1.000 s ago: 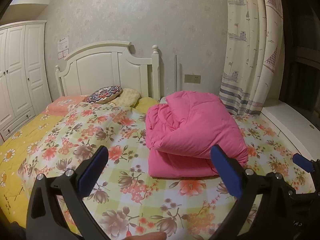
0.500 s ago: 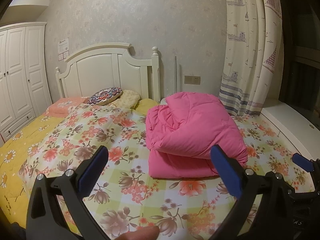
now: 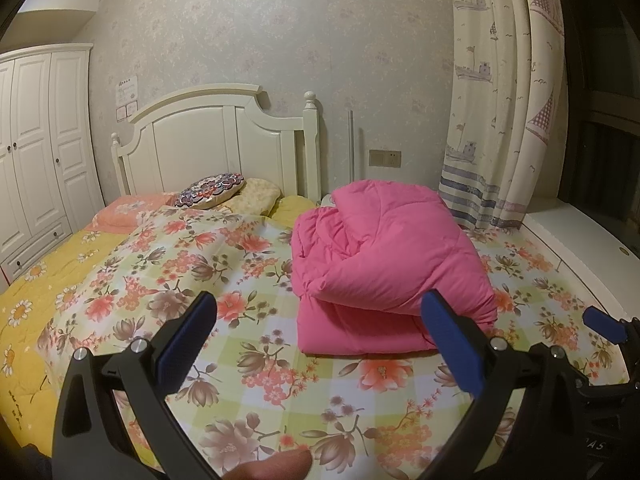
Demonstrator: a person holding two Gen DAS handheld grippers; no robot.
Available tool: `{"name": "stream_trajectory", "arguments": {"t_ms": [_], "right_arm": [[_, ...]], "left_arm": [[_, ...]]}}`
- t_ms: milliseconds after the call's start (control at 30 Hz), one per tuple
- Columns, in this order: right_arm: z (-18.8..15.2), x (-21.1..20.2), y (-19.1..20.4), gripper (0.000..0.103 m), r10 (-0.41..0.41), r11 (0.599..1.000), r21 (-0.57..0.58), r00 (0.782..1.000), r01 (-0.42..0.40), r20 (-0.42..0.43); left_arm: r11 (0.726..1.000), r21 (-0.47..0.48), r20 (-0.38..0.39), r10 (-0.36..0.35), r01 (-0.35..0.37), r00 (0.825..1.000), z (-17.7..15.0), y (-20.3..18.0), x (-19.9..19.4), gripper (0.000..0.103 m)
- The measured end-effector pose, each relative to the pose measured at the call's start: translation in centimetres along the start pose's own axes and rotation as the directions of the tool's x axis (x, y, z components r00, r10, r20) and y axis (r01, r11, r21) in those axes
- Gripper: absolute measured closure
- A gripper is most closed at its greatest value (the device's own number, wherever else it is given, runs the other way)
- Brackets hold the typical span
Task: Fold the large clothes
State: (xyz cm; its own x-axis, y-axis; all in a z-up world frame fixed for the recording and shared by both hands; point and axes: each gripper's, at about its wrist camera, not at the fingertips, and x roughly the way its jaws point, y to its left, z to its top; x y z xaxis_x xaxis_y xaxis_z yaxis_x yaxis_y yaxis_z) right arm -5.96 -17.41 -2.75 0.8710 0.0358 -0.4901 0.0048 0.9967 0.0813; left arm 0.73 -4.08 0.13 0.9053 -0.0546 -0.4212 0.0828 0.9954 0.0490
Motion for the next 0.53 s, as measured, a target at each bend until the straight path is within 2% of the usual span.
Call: {"name": "stream_trajectory", "arguments": {"t_ms": [133, 267, 367, 433, 533], "right_arm": [[-0.4, 0.7, 0.1, 0.004, 0.003, 1.000, 0.004, 1.000, -0.003, -0.018], [-0.9, 2.0, 0.0, 0.004, 0.003, 1.000, 0.008, 0.999, -0.003, -0.047], [-1.3, 3.5, -0.8, 0.004, -0.004, 1.000, 0.023, 0.997, 0.006, -0.073], [-1.3, 4.4, -2.5, 0.004, -0.018, 0.999, 0.041, 0.997, 0.021, -0.079], [-0.2, 5.0, -7.9, 0.004, -0.084, 0.991, 0.100, 0.994, 0.091, -0.073]], "left_arm": [[1.000, 0.007, 0.004, -0.002, 0.002, 1.000, -0.4, -0.1, 0.3, 0.002], [1.000, -0.003, 0.042, 0.001, -0.001, 0.999, -1.4, 0.0, 0.9, 0.002], [1.000, 0.008, -0.049, -0.027, 0.027, 0.998, -1.8, 0.8, 3.7, 0.002], [0.998, -0.017, -0.151, -0.064, 0.062, 0.986, -2.2, 2.9, 6.8, 0.002], [0.999, -0.047, -0.256, -0.015, 0.003, 0.967, -2.2, 8.1, 11.9, 0.002]]}}
